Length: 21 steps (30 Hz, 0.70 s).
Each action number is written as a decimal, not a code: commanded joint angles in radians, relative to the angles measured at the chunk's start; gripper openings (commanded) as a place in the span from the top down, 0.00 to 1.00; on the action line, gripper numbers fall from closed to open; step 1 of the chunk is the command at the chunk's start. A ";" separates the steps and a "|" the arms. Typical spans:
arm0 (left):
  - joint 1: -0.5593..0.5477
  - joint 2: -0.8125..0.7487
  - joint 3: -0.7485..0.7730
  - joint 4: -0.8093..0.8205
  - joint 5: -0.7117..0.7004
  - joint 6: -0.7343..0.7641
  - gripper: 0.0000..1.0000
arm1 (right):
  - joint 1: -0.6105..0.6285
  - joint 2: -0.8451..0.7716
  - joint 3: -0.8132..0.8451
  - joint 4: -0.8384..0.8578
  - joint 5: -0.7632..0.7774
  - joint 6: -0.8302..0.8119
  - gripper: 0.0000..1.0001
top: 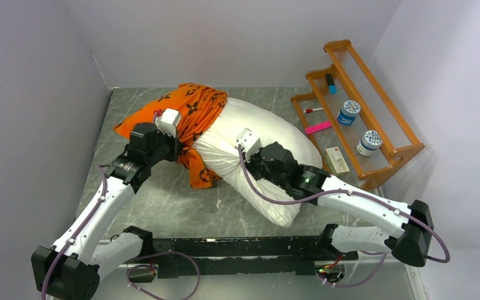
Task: Remove the pillowcase from the pillow
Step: Remove the pillow from the pillowcase.
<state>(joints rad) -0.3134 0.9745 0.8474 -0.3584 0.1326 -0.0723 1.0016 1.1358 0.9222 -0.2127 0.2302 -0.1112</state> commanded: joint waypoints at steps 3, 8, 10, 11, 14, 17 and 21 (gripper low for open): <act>0.058 0.009 0.083 0.051 -0.475 0.060 0.95 | -0.057 -0.150 0.002 -0.161 0.123 0.019 1.00; 0.132 0.049 0.129 0.100 -0.506 0.083 0.95 | -0.077 -0.203 0.007 -0.198 0.129 0.030 1.00; 0.173 0.060 0.136 0.132 -0.497 0.079 0.95 | -0.086 -0.222 0.007 -0.218 0.137 0.036 1.00; 0.195 0.064 0.134 0.153 -0.490 0.049 0.95 | -0.087 -0.230 0.007 -0.224 0.138 0.038 1.00; 0.267 0.082 0.134 0.195 -0.447 -0.004 0.95 | -0.097 -0.259 0.002 -0.233 0.142 0.047 1.00; 0.345 0.118 0.133 0.233 -0.394 -0.037 0.95 | -0.104 -0.281 -0.011 -0.236 0.129 0.050 1.00; 0.409 0.182 0.137 0.231 -0.285 -0.059 0.95 | -0.107 -0.298 -0.025 -0.241 0.092 0.049 1.00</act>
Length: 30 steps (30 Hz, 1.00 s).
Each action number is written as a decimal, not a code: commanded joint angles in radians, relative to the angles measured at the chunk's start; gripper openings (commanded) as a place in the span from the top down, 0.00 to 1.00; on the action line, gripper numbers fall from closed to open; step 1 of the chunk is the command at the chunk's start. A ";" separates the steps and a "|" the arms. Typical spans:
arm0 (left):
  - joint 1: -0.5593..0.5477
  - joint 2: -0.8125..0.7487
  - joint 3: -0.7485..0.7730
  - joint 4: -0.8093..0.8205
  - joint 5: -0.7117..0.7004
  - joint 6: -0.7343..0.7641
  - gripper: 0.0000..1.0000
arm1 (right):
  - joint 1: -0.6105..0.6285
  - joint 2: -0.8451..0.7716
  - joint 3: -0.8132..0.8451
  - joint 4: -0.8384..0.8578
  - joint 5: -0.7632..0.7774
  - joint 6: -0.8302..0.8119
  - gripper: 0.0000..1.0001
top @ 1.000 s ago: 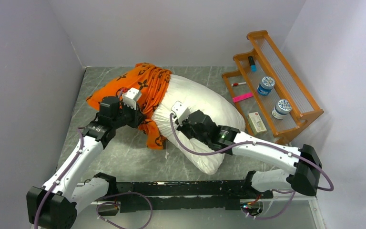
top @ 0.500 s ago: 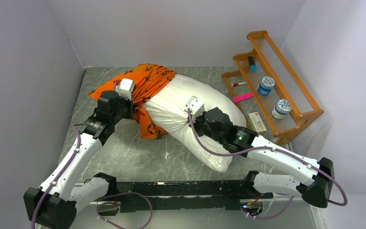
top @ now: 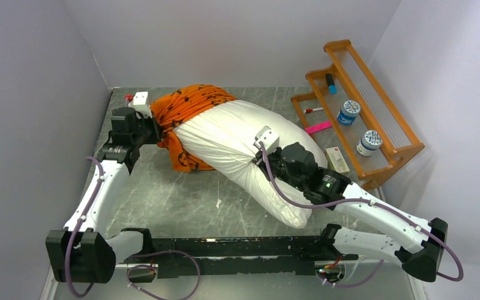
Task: Remove the pillowcase from the pillow
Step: Remove the pillow from the pillowcase.
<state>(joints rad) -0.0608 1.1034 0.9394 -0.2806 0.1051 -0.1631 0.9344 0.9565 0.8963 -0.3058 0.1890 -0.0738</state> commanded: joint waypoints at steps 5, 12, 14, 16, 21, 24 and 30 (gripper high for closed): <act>0.161 0.085 0.019 0.153 -0.187 0.056 0.95 | -0.041 -0.125 -0.019 -0.149 0.081 0.015 1.00; 0.129 0.074 -0.035 0.156 -0.041 0.060 0.95 | -0.040 -0.073 0.017 -0.164 -0.215 0.007 1.00; 0.097 0.066 -0.033 0.144 -0.082 0.083 0.95 | -0.040 -0.065 0.040 -0.150 -0.268 0.011 0.95; 0.072 0.059 -0.036 0.140 -0.101 0.096 0.95 | -0.040 -0.053 0.064 -0.137 -0.307 0.008 0.85; 0.036 0.049 -0.042 0.136 -0.102 0.101 0.95 | -0.041 0.043 0.178 -0.151 -0.411 0.006 0.66; 0.024 0.045 -0.041 0.130 -0.138 0.107 0.95 | -0.040 0.126 0.265 -0.176 -0.468 0.000 0.53; 0.002 0.036 -0.045 0.124 -0.169 0.111 0.95 | -0.043 0.276 0.394 -0.173 -0.392 0.015 0.31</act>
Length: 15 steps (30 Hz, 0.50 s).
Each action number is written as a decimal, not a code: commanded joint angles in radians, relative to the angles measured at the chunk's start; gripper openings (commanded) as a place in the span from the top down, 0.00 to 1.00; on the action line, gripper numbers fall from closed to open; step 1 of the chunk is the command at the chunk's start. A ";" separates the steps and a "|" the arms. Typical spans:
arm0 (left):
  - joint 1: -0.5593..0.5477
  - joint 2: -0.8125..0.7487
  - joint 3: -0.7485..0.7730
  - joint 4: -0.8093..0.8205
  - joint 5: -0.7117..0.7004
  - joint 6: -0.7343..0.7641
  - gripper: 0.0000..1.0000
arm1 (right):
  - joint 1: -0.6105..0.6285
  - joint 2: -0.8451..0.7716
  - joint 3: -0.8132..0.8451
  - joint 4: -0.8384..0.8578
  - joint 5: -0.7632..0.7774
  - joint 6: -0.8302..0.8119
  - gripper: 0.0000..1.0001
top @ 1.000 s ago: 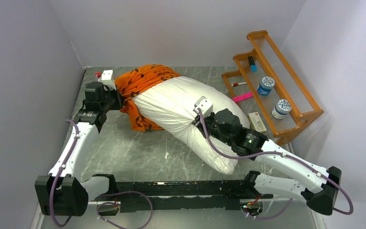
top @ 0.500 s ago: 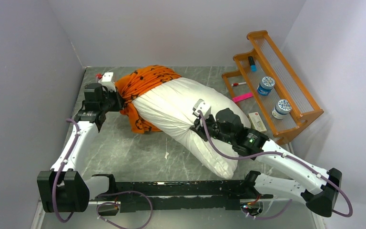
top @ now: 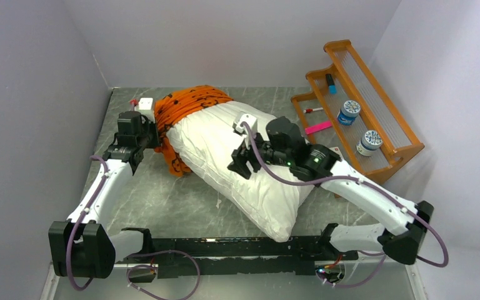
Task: Remove the pillowcase from the pillow
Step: Remove the pillow from the pillowcase.
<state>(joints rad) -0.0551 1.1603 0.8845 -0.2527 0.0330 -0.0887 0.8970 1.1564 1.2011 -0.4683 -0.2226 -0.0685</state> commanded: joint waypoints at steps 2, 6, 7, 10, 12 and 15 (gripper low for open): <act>-0.010 -0.023 0.010 0.092 -0.114 0.038 0.95 | -0.007 0.122 0.129 -0.001 0.074 0.015 0.25; -0.022 -0.035 0.008 0.097 -0.105 0.047 0.95 | -0.023 0.212 0.239 0.004 0.185 0.045 0.16; -0.024 -0.038 0.008 0.095 -0.108 0.048 0.95 | -0.028 0.236 0.268 0.001 0.204 0.047 0.13; -0.028 -0.050 0.004 0.095 -0.125 0.053 0.95 | -0.062 0.306 0.340 -0.002 0.247 0.050 0.09; -0.032 -0.057 0.002 0.094 -0.137 0.056 0.95 | -0.099 0.341 0.365 0.013 0.237 0.060 0.07; -0.037 -0.064 0.001 0.094 -0.134 0.063 0.95 | -0.165 0.387 0.377 0.054 0.184 0.107 0.04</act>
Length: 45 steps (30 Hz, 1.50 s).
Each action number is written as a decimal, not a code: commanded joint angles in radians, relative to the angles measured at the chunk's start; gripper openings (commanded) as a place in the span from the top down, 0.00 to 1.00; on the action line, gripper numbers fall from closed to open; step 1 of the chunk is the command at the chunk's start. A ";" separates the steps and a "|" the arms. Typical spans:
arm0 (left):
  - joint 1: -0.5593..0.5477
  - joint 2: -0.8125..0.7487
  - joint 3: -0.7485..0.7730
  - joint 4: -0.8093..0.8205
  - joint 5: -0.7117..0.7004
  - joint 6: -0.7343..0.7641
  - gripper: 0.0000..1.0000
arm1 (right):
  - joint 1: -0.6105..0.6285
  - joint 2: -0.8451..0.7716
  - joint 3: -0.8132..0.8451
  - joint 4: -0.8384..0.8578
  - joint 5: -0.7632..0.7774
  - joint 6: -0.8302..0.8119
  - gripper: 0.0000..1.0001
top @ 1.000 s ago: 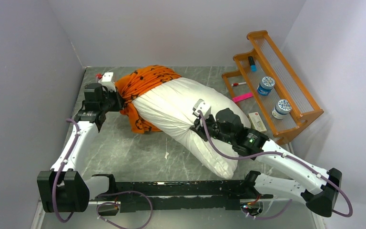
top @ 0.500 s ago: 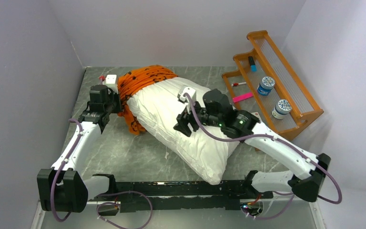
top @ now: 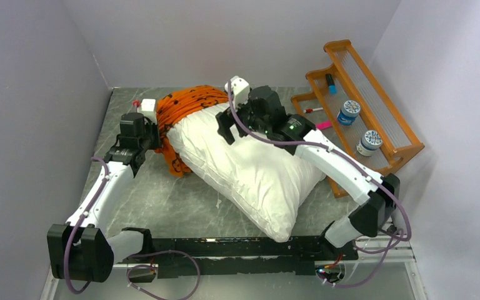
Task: Remove the pillowcase from the pillow
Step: Remove the pillow from the pillowcase.
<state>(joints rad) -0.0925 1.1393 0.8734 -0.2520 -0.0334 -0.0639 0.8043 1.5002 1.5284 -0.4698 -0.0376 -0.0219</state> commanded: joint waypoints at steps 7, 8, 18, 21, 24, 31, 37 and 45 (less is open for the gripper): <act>-0.003 -0.047 0.016 0.088 -0.060 0.051 0.95 | -0.138 0.164 0.038 0.155 -0.072 0.097 0.01; -0.003 -0.050 0.018 0.086 -0.060 0.051 0.95 | -0.140 0.177 0.031 0.166 -0.082 0.098 0.02; -0.003 -0.106 0.024 0.086 -0.030 0.088 0.69 | -0.086 0.138 -0.218 0.314 -0.224 0.097 0.22; -0.003 -0.127 0.032 0.081 -0.005 0.098 0.58 | -0.060 0.100 -0.280 0.344 -0.231 0.097 0.30; -0.003 -0.157 0.040 0.086 0.034 0.105 0.48 | -0.034 0.076 -0.313 0.354 -0.229 0.085 0.42; -0.014 -0.142 0.102 0.060 0.264 0.127 0.28 | 0.044 0.051 -0.325 0.352 -0.206 0.059 0.87; -0.074 -0.102 0.161 0.012 0.312 0.167 0.21 | 0.113 0.040 -0.329 0.358 -0.172 0.038 1.00; -0.139 -0.015 0.235 -0.058 0.302 0.199 0.20 | 0.200 0.024 -0.324 0.348 -0.122 -0.026 1.00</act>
<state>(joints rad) -0.2207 1.0935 1.0569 -0.2787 0.2405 0.1001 0.9447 1.5589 1.2289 -0.0338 -0.1066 -0.0284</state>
